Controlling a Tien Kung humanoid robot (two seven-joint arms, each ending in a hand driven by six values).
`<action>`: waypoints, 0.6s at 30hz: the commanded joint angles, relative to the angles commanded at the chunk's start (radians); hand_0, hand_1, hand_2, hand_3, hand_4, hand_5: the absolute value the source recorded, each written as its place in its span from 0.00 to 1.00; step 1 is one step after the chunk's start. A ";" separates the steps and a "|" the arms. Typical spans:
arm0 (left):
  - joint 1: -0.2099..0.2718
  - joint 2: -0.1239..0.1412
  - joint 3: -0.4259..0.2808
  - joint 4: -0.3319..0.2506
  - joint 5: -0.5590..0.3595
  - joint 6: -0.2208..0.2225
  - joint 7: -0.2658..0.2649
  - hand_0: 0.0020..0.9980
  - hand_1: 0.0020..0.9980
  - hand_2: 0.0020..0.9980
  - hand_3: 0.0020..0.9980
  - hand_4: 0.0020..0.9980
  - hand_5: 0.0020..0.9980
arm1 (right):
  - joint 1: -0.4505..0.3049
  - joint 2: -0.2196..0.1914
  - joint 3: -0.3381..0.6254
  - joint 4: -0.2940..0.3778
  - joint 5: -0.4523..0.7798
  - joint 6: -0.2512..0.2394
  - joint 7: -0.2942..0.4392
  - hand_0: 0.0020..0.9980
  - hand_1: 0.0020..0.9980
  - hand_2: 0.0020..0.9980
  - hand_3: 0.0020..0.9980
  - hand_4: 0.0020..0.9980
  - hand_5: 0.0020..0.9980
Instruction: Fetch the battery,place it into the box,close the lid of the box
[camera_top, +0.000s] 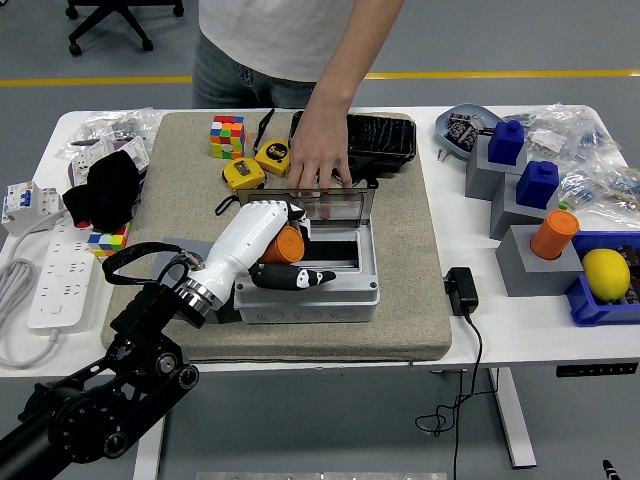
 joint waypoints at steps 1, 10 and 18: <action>-0.001 0.000 0.003 0.000 -0.002 0.001 0.000 0.04 0.00 0.00 0.00 1.00 0.00 | 0.000 0.000 0.000 0.000 -0.001 0.000 0.000 0.76 0.68 0.69 0.73 1.00 1.00; -0.031 -0.006 0.067 0.020 -0.031 0.010 -0.006 0.04 0.00 0.00 0.00 1.00 0.00 | 0.001 -0.001 -0.005 0.000 -0.001 0.000 -0.001 0.76 0.68 0.69 0.73 1.00 1.00; -0.055 -0.012 0.109 0.051 -0.049 0.019 -0.011 0.04 0.00 0.00 0.01 0.99 0.00 | 0.001 -0.001 -0.006 0.000 -0.004 -0.001 -0.003 0.76 0.68 0.69 0.73 1.00 1.00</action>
